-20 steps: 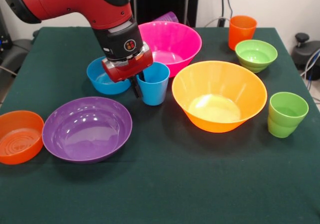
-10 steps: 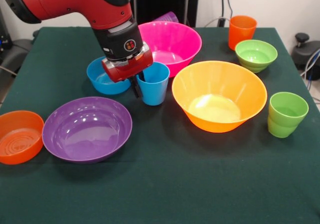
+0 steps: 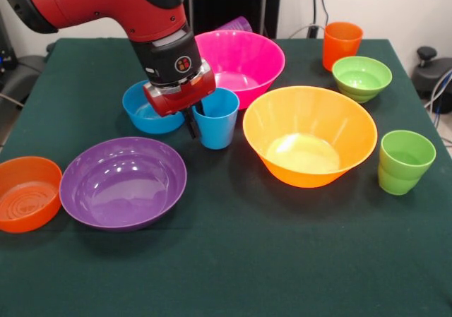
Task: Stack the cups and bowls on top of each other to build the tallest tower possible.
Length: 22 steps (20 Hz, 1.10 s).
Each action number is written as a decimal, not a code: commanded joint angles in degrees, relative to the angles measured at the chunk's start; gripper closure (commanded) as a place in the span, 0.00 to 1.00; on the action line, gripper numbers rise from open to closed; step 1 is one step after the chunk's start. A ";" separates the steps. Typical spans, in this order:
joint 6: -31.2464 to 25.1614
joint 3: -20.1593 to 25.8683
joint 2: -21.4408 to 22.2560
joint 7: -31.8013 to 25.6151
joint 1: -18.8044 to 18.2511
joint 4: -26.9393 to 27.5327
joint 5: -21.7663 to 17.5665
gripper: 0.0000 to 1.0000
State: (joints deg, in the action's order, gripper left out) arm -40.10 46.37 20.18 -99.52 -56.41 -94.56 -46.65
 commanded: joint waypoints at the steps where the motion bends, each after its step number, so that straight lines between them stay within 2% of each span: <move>1: -0.13 -3.38 -2.22 11.56 2.33 0.02 -2.26 1.00; 11: -0.24 -3.24 -2.29 11.11 2.16 0.04 -2.16 1.00; 12: -0.33 -3.28 -2.27 11.05 2.18 0.08 -2.14 0.00; 22: -0.04 -3.17 -2.21 10.73 1.41 -0.61 -2.06 0.00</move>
State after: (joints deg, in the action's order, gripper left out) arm -40.10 45.98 20.18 -99.52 -56.42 -94.56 -46.64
